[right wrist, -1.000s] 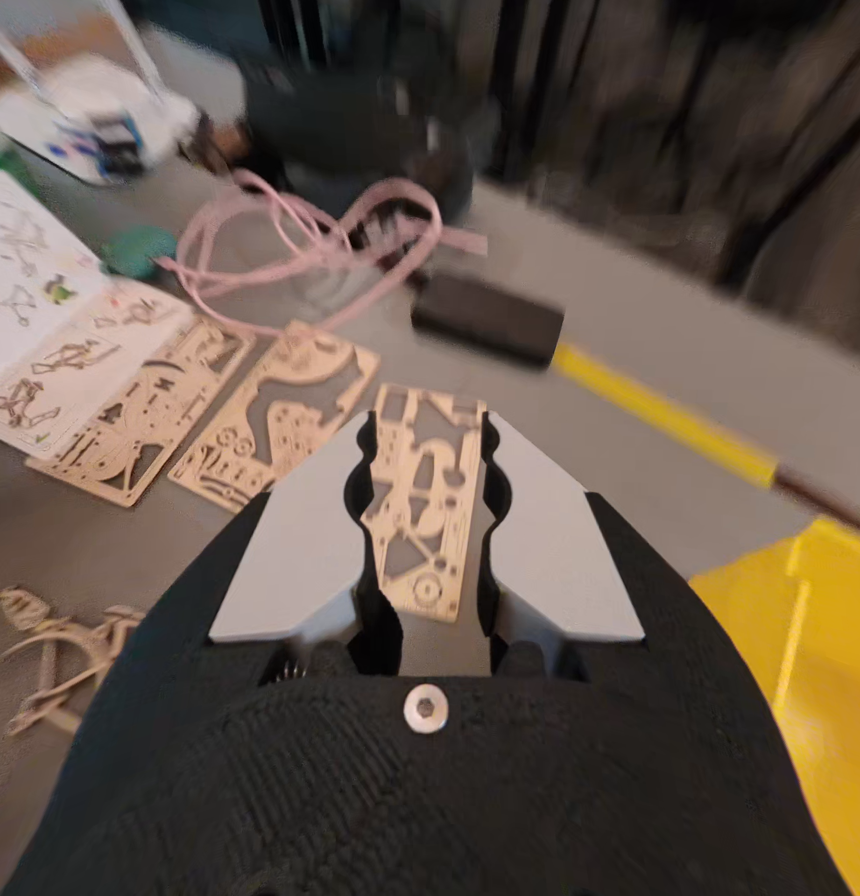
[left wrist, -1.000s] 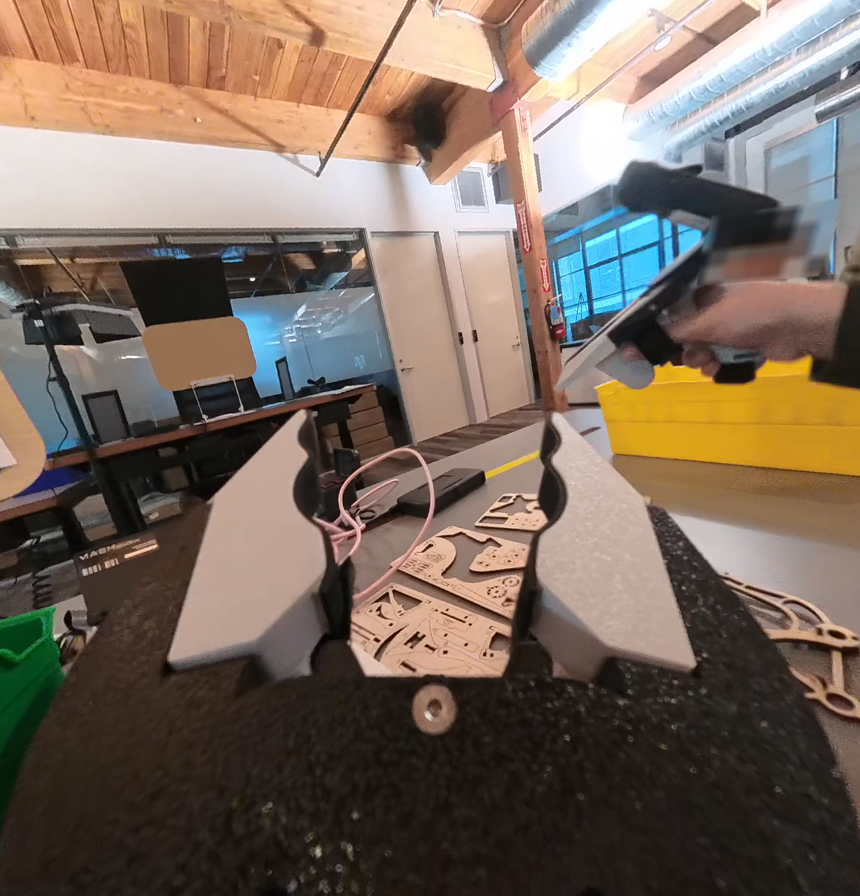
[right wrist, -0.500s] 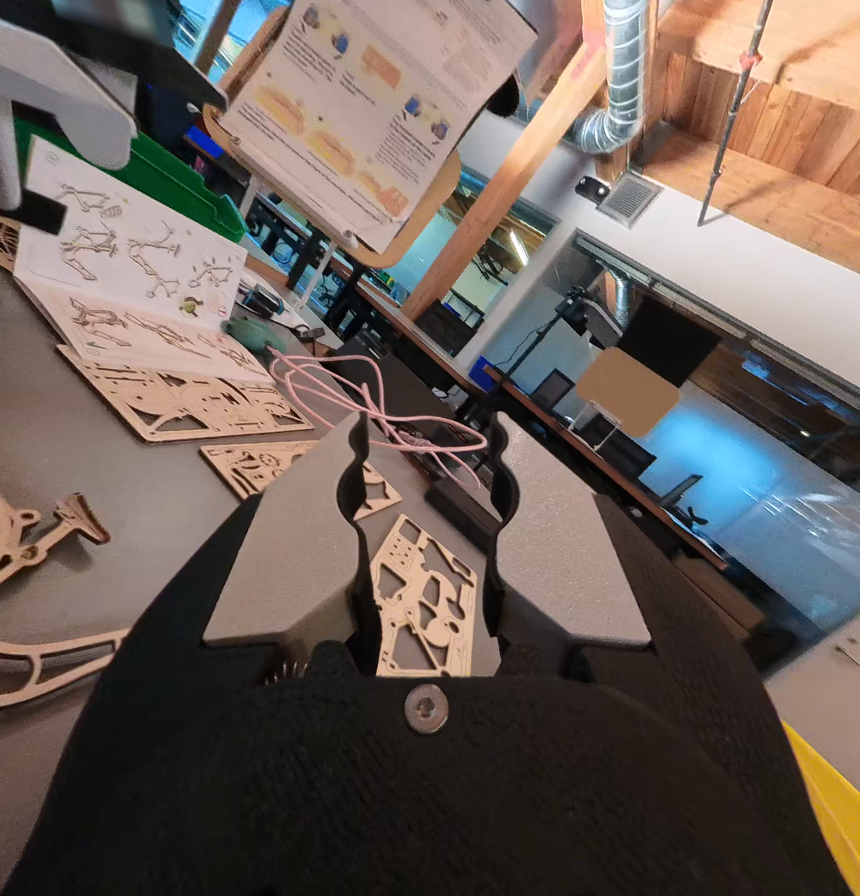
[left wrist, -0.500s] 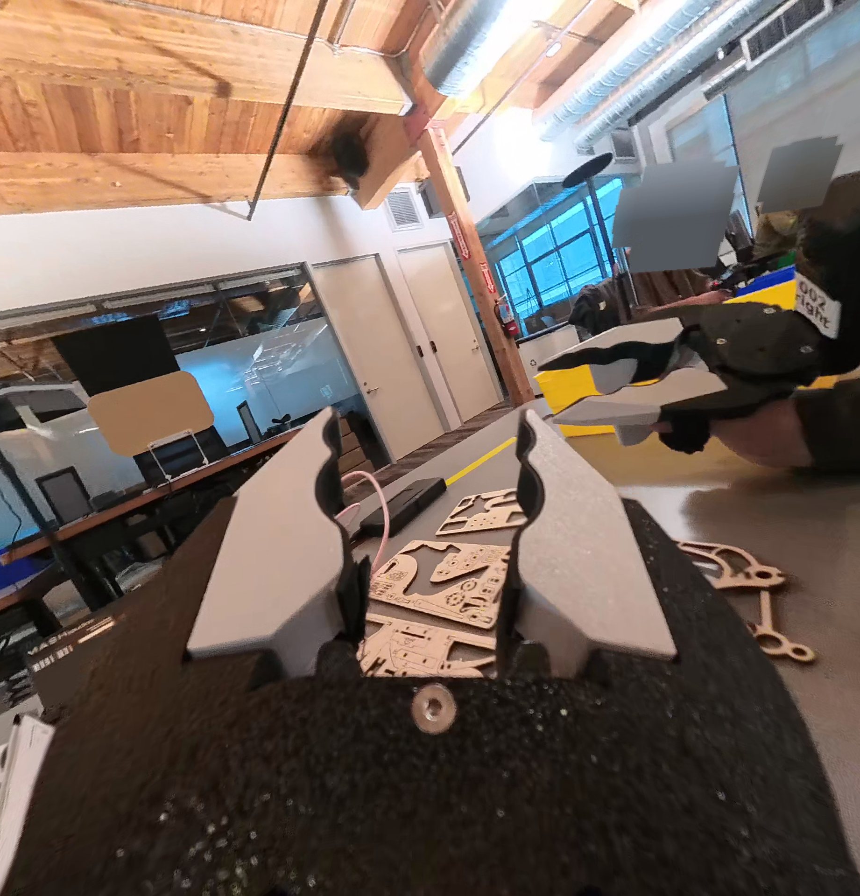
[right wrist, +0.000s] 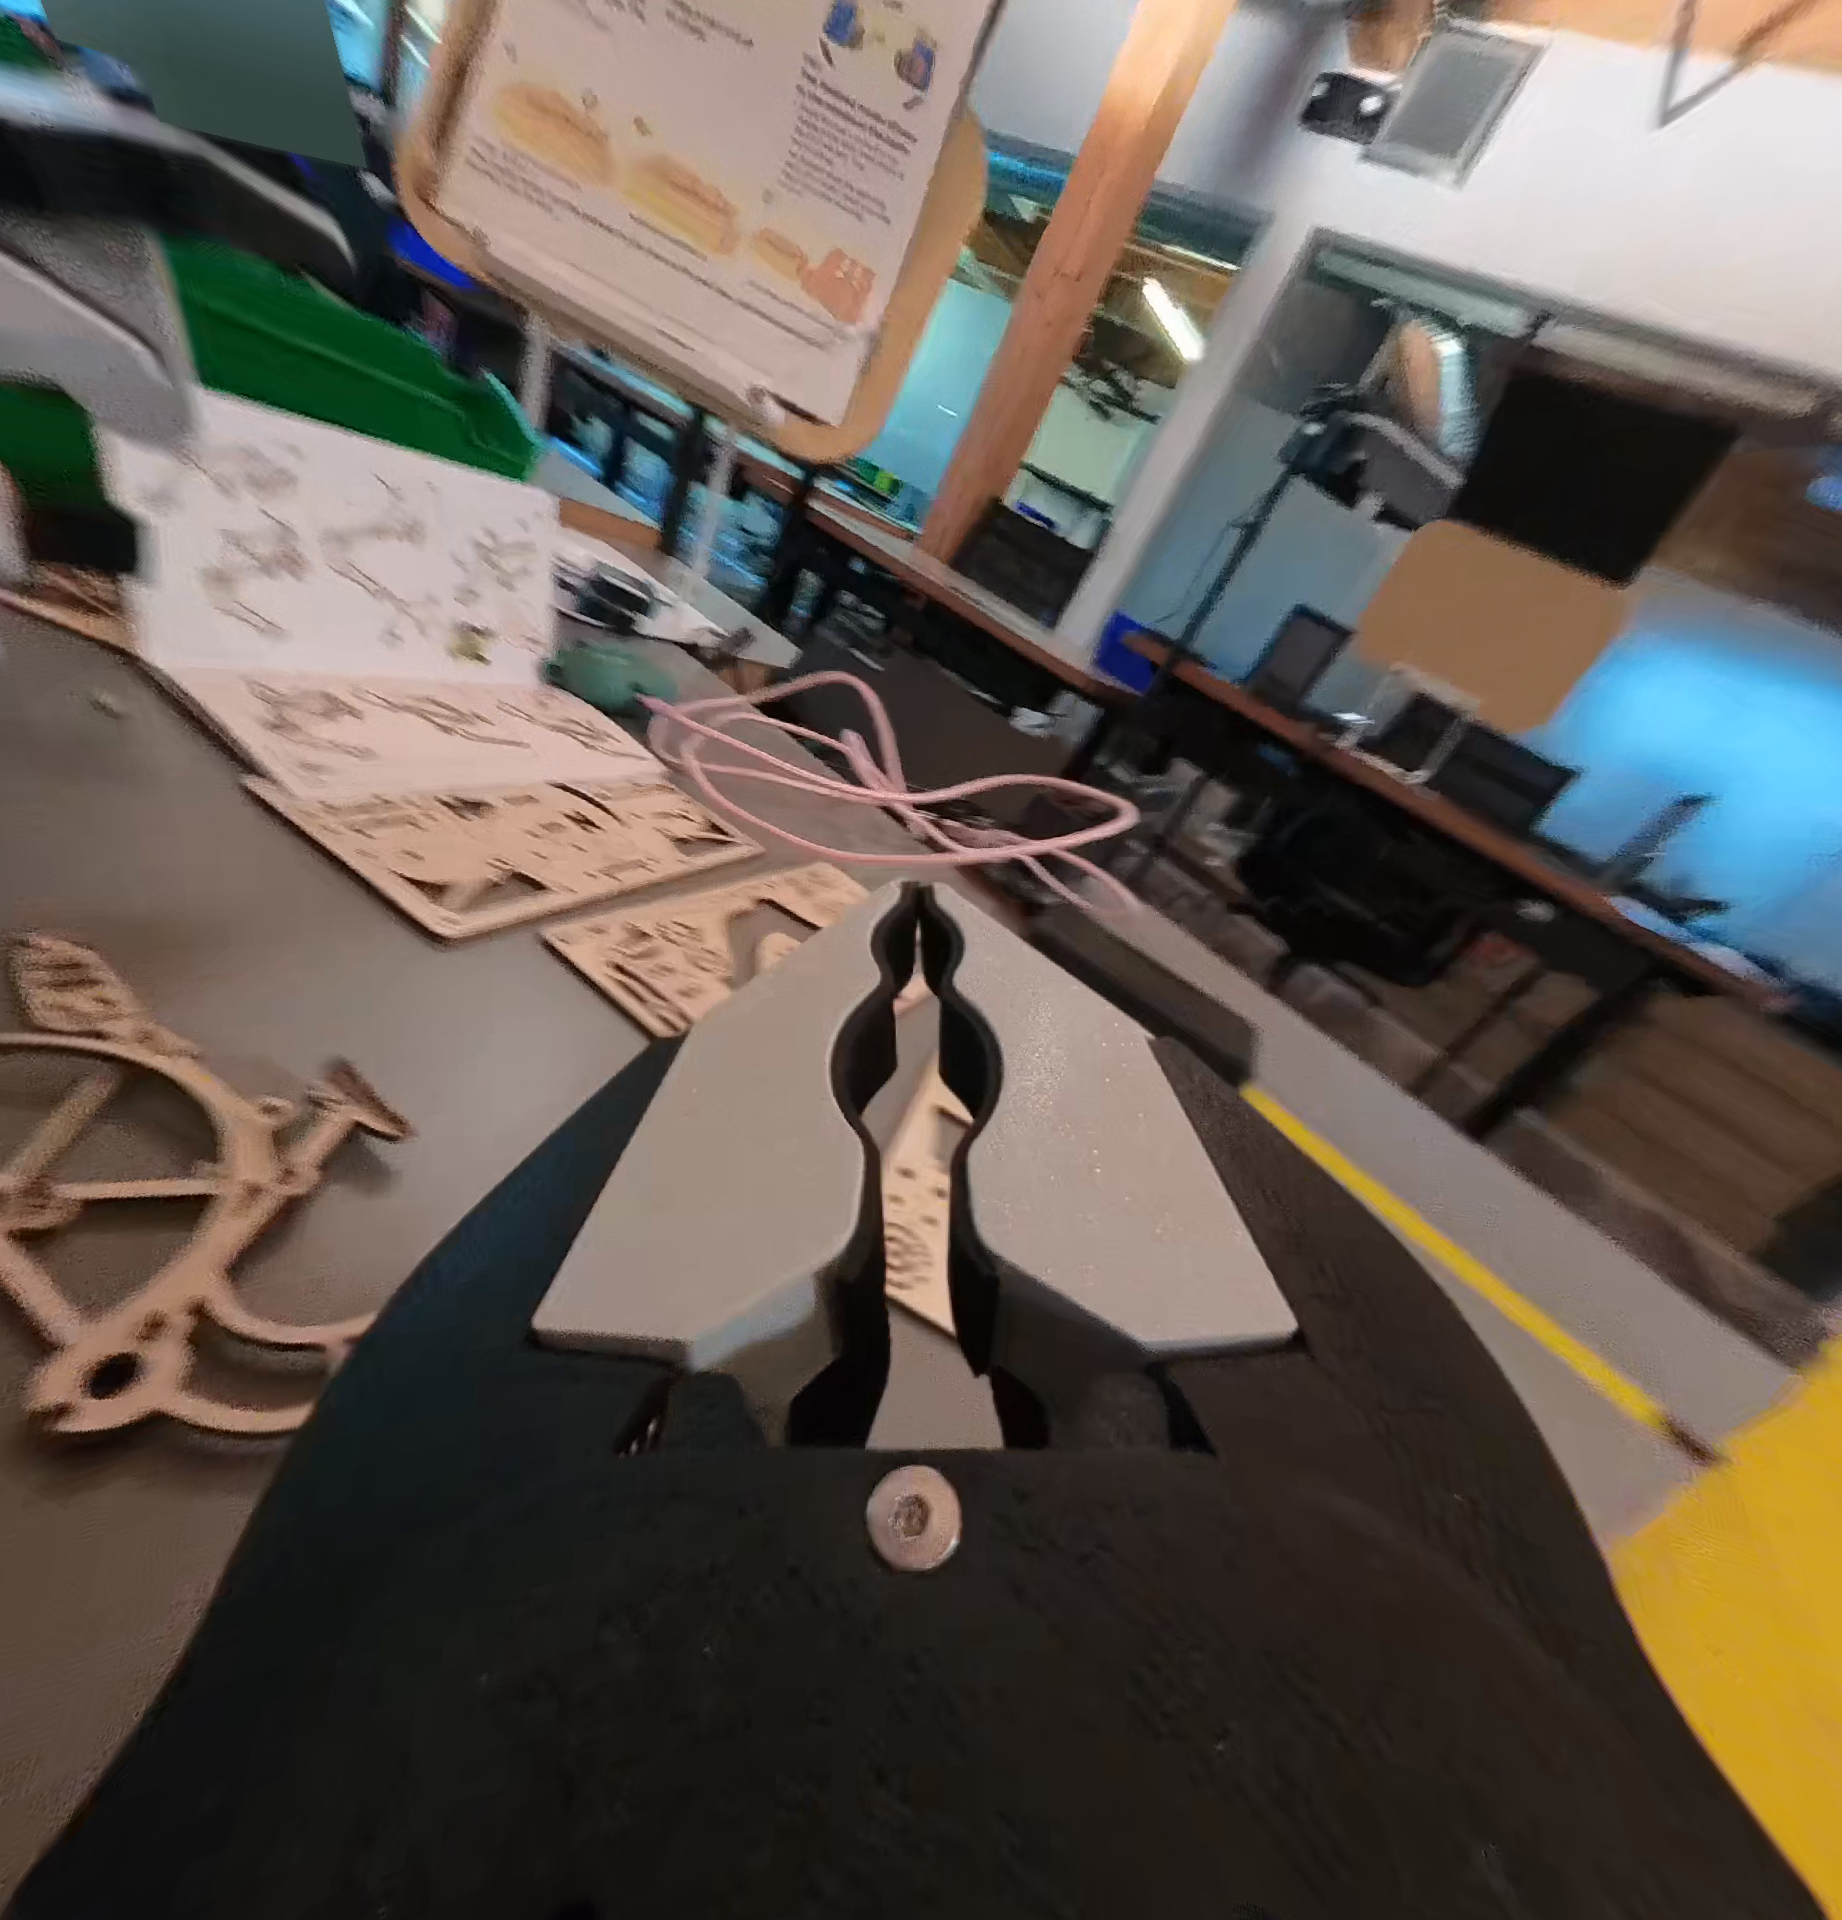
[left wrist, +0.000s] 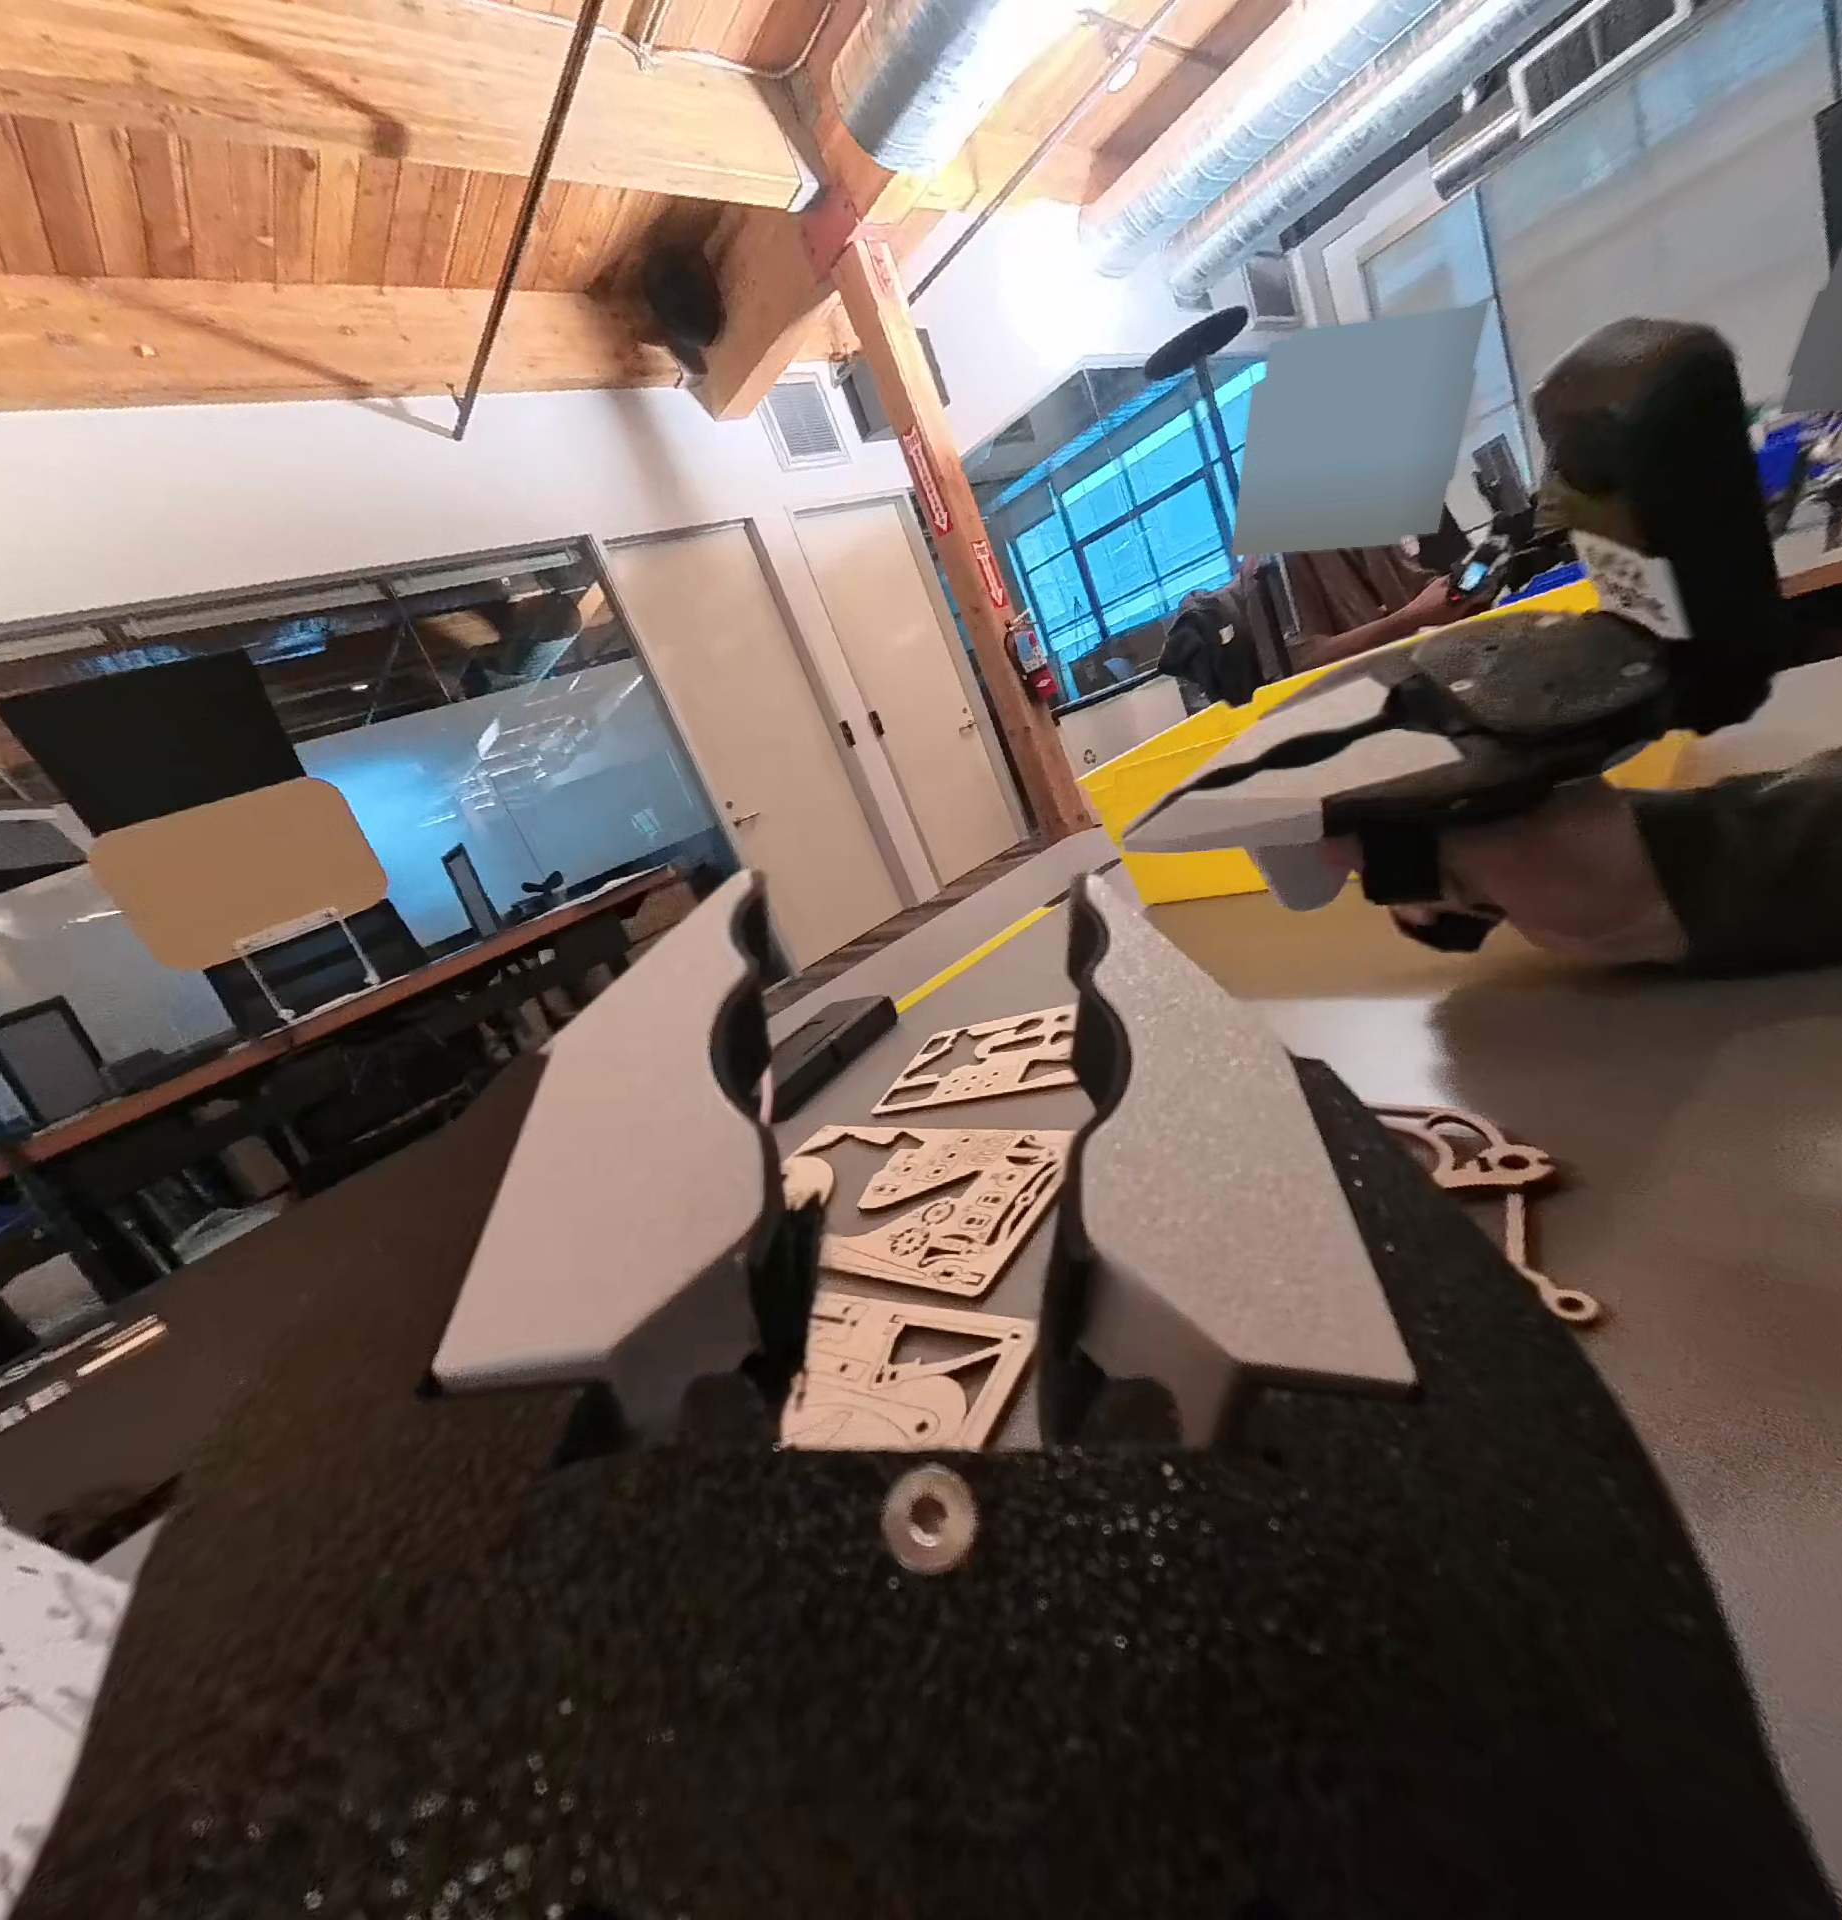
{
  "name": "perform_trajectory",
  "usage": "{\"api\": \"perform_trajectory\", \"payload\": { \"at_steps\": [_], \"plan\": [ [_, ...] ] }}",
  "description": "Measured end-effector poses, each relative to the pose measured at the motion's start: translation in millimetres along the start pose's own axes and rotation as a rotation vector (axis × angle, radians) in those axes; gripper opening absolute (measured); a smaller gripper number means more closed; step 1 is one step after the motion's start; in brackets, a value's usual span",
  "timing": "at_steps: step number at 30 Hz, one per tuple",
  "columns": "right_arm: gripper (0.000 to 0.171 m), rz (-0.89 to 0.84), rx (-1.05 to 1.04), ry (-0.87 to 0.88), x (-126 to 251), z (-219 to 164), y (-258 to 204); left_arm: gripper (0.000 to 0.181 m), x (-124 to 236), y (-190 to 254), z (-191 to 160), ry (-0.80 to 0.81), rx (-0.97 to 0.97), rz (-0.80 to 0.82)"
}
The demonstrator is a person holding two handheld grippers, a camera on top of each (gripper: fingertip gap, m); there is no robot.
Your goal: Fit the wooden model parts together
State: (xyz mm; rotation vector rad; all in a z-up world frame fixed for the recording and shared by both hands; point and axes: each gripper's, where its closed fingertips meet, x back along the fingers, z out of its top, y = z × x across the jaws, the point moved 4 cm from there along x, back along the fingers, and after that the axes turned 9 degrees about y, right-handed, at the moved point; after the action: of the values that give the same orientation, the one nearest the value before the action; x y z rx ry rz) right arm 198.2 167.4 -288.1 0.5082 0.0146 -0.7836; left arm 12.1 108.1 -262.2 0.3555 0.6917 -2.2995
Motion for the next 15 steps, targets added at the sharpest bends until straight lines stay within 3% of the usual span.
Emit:
{"api": "perform_trajectory", "payload": {
  "at_steps": [8,12,15],
  "plan": [
    [0.000,0.006,-0.043,0.032,2.5,2.9,-3.2,0.054,1.8,-2.5,-5.0,-0.028,0.059,0.005],
    [0.000,-0.084,0.082,-0.104,-1.6,-8.6,1.4,0.032,0.5,9.1,-5.3,-0.047,0.041,-0.060],
    [0.000,-0.053,0.032,-0.062,-3.0,-0.4,-7.3,0.023,1.0,18.4,3.8,0.003,0.006,-0.104]
  ]
}}
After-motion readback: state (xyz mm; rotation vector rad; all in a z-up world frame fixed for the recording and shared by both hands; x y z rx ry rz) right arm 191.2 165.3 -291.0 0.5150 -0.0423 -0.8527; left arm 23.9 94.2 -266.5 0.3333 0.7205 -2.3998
